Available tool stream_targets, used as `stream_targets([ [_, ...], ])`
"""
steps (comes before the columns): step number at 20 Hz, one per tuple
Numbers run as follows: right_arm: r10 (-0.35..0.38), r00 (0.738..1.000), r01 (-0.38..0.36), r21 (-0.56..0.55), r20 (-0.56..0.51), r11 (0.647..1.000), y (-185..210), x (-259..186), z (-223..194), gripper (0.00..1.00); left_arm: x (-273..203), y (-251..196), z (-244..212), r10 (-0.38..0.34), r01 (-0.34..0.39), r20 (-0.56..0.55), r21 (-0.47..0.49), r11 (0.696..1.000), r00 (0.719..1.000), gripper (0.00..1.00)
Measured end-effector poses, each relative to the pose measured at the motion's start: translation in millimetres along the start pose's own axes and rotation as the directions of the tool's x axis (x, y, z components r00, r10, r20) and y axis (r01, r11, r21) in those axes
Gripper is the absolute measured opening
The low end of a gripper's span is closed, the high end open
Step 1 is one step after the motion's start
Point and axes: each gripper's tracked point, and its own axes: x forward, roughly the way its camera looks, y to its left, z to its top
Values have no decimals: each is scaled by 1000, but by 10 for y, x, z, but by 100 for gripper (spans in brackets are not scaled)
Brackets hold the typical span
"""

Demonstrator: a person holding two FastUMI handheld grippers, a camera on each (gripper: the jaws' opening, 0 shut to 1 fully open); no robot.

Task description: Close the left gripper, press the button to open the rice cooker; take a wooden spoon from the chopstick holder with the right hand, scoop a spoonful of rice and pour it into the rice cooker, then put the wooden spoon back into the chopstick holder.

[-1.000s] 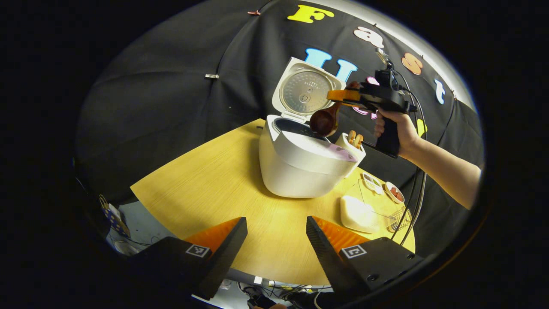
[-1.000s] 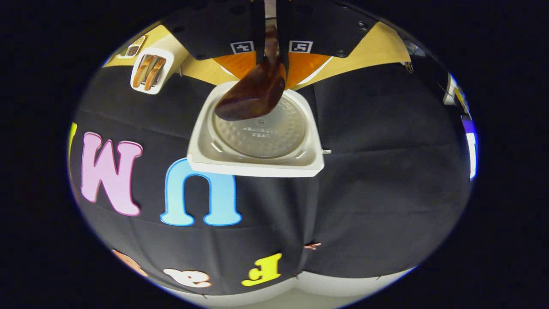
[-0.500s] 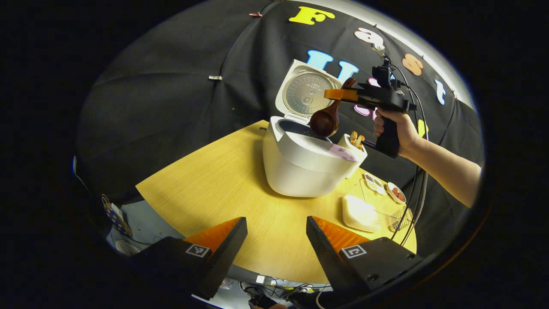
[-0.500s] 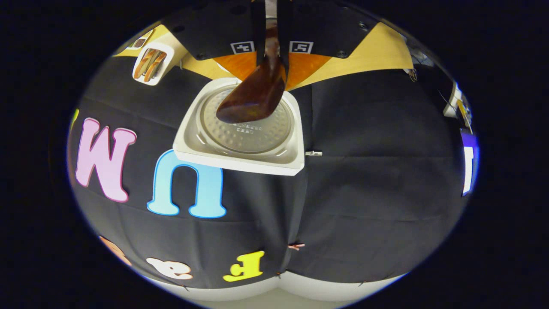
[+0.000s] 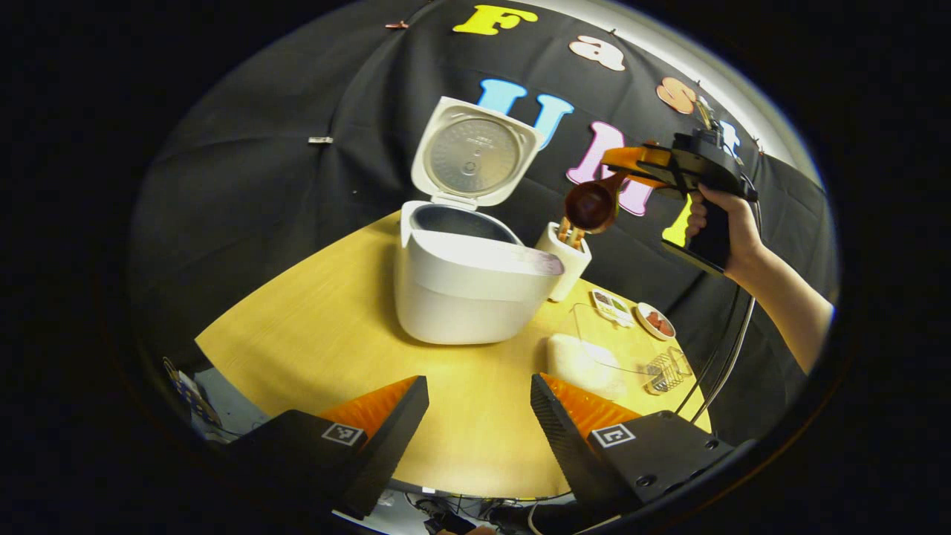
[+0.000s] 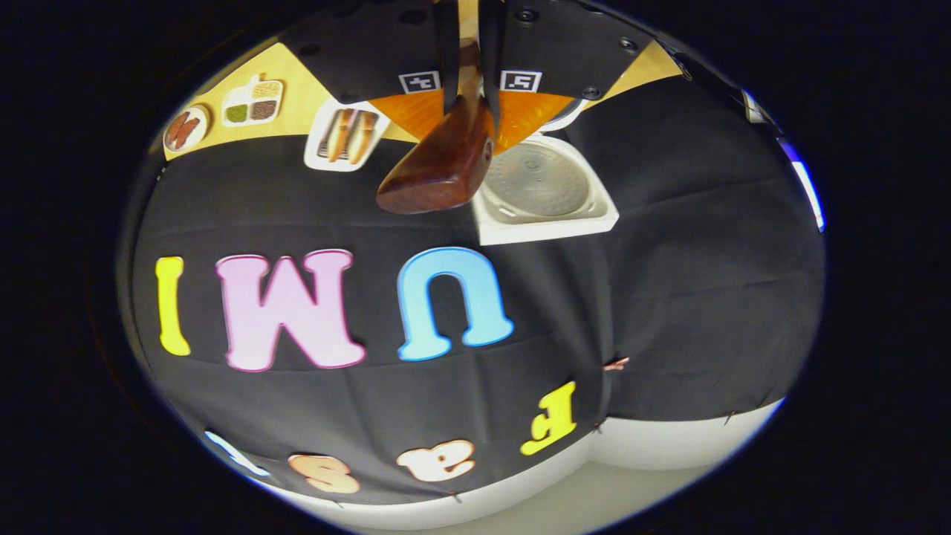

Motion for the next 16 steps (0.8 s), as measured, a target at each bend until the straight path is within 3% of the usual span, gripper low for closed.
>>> stream_targets([
  [4, -150, 988, 147, 71, 36, 987, -908, -575, 133, 14, 175, -372, 90, -38, 38, 5, 55, 998, 999, 96],
  [8, -304, 952, 296, 150, 33, 943, -1813, -1193, 57, 14, 294, -734, 137, -66, 67, -12, 87, 994, 998, 95],
  [11, -404, 915, 397, 182, 2, 900, -2390, -1618, -122, 14, 345, -970, 228, -79, 80, -5, 93, 993, 997, 96],
  [16, -535, 841, 534, 282, -81, 797, -3135, -2138, -604, 14, 414, -1214, 302, -67, 66, 5, 109, 992, 998, 96],
])
